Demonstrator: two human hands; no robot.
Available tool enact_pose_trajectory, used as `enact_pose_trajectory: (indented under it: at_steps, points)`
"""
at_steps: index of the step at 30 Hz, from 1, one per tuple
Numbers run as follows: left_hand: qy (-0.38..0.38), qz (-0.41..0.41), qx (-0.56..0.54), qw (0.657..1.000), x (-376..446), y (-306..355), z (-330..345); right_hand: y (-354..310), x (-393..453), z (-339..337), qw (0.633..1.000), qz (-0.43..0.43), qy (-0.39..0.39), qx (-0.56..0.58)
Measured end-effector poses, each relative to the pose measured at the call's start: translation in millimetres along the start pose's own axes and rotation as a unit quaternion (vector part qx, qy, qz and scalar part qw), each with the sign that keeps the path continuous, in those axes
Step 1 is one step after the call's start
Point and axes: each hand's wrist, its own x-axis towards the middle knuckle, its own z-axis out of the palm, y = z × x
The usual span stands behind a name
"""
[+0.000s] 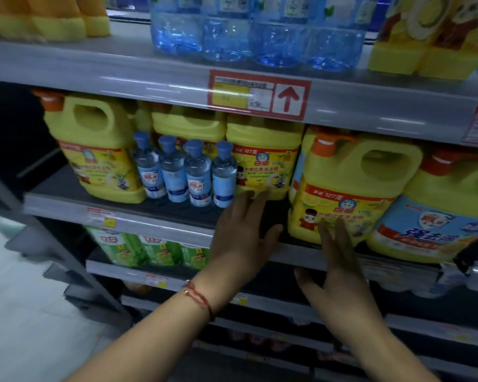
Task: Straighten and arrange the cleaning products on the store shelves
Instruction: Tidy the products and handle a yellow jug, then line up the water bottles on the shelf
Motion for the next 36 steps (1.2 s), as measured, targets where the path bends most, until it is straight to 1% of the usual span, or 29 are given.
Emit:
enact_pose_trajectory:
  at_steps: [2, 3, 5, 7, 9, 12, 17, 21, 23, 26, 28, 30, 31, 32, 34, 36]
  points:
    - [0.052, 0.041, 0.096, 0.993, -10.5, -31.8, -24.9, -19.0, 4.0, 3.7, 0.998, -0.029, -0.019, -0.06]
    - [0.065, 0.054, 0.134, 0.987, -13.6, -47.2, -36.7, -32.4, 7.5, 6.1, 0.995, -0.05, -0.027, -0.08]
    - [0.069, 0.064, 0.178, 0.98, -13.8, -73.1, -59.2, -65.9, 17.5, 10.8, 0.989, -0.102, -0.028, -0.104]
    - [0.068, 0.069, 0.2, 0.975, -5.5, -92.5, -74.9, -101.7, 34.5, 13.3, 0.981, -0.15, -0.024, -0.123]
    - [0.059, 0.067, 0.226, 0.97, 13.4, -102.1, -84.6, -131.9, 58.8, 15.7, 0.973, -0.182, -0.001, -0.141]
    - [0.052, 0.069, 0.267, 0.96, 43.4, -107.6, -88.7, -158.7, 92.2, 21.7, 0.974, -0.183, 0.04, -0.13]
    - [0.062, 0.097, 0.261, 0.959, 57.1, -117.5, -87.4, -156.6, 108.4, 44.0, 0.975, -0.182, 0.109, -0.066]
    - [0.082, 0.129, 0.209, 0.966, 53.8, -126.4, -92.0, -152.2, 103.1, 57.7, 0.966, -0.187, 0.171, 0.056]
    - [0.094, 0.154, 0.174, 0.968, 47.5, -128.0, -93.9, -149.7, 99.6, 65.7, 0.956, -0.185, 0.207, 0.097]
    - [0.106, 0.153, 0.136, 0.973, 33.4, -122.3, -91.0, -143.1, 102.0, 73.2, 0.941, -0.151, 0.261, 0.156]
    - [0.107, 0.121, 0.084, 0.983, 25.0, -118.8, -87.2, -141.3, 102.9, 74.3, 0.935, -0.111, 0.251, 0.224]
    - [0.079, 0.073, -0.022, 0.994, 23.0, -116.7, -91.2, -137.8, 104.0, 75.7, 0.932, -0.071, 0.228, 0.271]
    - [0.062, 0.038, -0.081, 0.994, 22.9, -117.5, -94.0, -134.7, 103.3, 75.8, 0.929, -0.051, 0.225, 0.29]
    - [0.048, 0.001, -0.136, 0.99, 22.2, -119.1, -96.1, -132.4, 102.1, 74.8, 0.925, -0.031, 0.222, 0.308]
    - [0.033, -0.054, -0.239, 0.969, 16.6, -119.9, -100.4, -130.7, 94.4, 69.5, 0.909, 0.02, 0.232, 0.345]
    - [0.05, -0.077, -0.334, 0.938, 6.2, -114.0, -110.1, -129.2, 79.9, 64.5, 0.873, 0.055, 0.233, 0.425]
